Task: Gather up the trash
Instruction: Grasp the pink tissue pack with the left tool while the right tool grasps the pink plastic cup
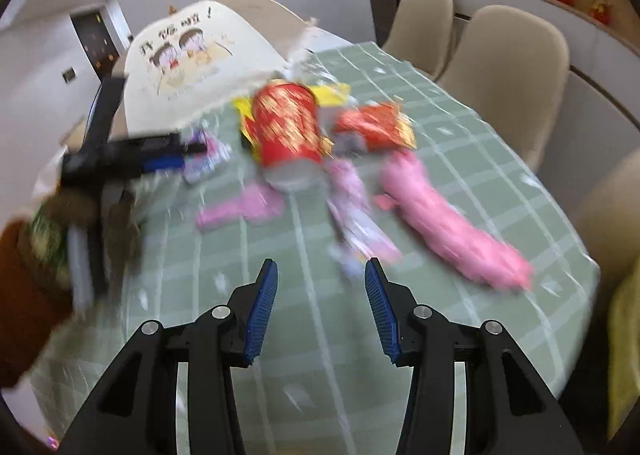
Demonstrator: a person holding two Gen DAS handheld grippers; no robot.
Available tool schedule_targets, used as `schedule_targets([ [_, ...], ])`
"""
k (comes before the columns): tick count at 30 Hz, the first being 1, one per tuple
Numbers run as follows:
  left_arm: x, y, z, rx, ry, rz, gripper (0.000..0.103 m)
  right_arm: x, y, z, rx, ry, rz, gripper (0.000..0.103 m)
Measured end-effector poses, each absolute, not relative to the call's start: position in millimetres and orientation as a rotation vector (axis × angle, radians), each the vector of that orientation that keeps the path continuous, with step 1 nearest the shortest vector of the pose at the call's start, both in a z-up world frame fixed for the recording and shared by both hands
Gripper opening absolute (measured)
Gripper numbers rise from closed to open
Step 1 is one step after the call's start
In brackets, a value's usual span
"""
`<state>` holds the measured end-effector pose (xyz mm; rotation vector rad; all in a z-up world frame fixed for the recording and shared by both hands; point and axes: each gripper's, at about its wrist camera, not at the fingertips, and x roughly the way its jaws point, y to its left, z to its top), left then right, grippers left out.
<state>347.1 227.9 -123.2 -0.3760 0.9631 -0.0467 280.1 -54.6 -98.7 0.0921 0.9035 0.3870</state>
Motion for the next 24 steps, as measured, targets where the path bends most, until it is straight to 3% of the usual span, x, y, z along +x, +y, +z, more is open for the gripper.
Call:
schedule_targets([
  [8,319,270,-110,-0.45,0.965,-0.057,0.053,337,26,-125,0.072,0.905,0.388,0.043],
  [11,318,279,-116,-0.496,0.99,-0.075,0.054,334,36,-130,0.002,0.929,0.438,0.034],
  [19,356,257,-128,-0.5,0.987,-0.047,0.054,272,-19,-112,0.03,0.943,0.352,0.033],
  [23,378,229,-128,-0.354,0.96,0.058,0.054,249,-48,-107,0.091,0.958,0.309,0.033],
  [24,382,223,-128,-0.318,0.954,0.084,0.05,245,-51,-105,0.083,0.956,0.301,0.033],
])
